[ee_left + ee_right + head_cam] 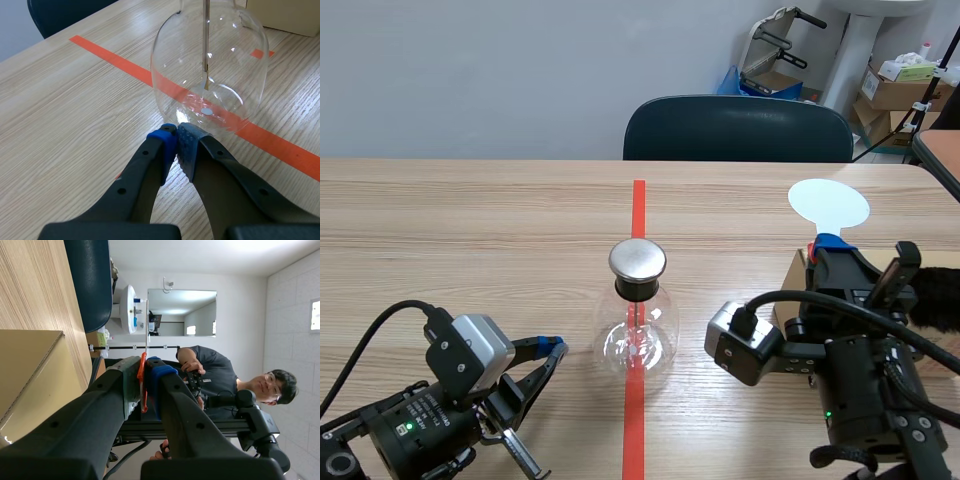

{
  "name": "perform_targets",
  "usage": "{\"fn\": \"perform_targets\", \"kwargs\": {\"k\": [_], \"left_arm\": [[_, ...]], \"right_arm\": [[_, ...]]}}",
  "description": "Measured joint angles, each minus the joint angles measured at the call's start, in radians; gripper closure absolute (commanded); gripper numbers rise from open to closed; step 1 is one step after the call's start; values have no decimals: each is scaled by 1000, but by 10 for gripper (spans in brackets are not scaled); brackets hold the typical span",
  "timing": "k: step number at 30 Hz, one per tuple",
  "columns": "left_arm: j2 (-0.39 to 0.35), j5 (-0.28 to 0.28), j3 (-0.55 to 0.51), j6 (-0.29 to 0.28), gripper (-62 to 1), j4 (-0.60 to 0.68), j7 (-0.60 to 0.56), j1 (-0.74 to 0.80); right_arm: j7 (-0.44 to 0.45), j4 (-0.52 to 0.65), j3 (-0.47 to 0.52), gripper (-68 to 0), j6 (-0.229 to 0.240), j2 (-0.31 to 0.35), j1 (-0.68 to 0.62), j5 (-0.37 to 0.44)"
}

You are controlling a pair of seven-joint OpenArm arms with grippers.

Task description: Do the electroscope experiment

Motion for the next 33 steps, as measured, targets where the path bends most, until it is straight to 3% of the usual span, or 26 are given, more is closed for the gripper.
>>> {"fn": "perform_targets", "kwargs": {"k": [28, 33], "left_arm": [[0, 0, 0, 0, -40, 0, 8, 0], [0, 0, 0, 0, -40, 0, 8, 0]], "right_arm": [[2, 0, 0, -20, 0, 0, 0, 0], [153, 0, 0, -20, 0, 0, 0, 0]]}}
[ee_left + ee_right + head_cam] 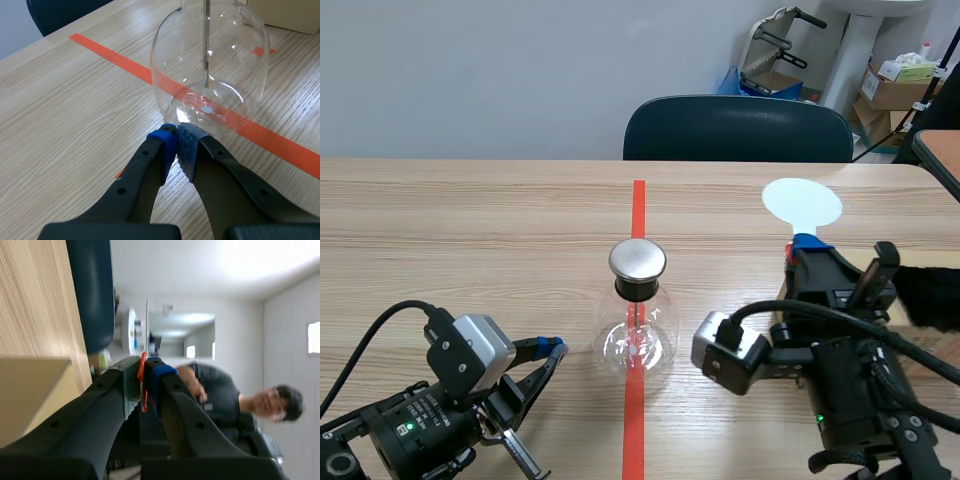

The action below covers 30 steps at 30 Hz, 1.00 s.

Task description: Do the electroscope experiment

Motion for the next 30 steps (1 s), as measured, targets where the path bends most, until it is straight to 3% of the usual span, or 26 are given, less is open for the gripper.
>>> {"fn": "perform_targets", "kwargs": {"k": [6, 12, 20, 30], "left_arm": [[0, 0, 0, 0, -40, 0, 0, 0], [0, 0, 0, 0, -40, 0, 0, 0], [0, 0, 0, 0, -40, 0, 0, 0], [0, 0, 0, 0, -40, 0, 0, 0]], "right_arm": [[295, 0, 0, -20, 0, 0, 0, -4], [468, 0, 0, -20, 0, 0, 0, -15], [550, 0, 0, -20, 0, 0, 0, -16], [566, 0, 0, -20, 0, 0, 0, -15]]}}
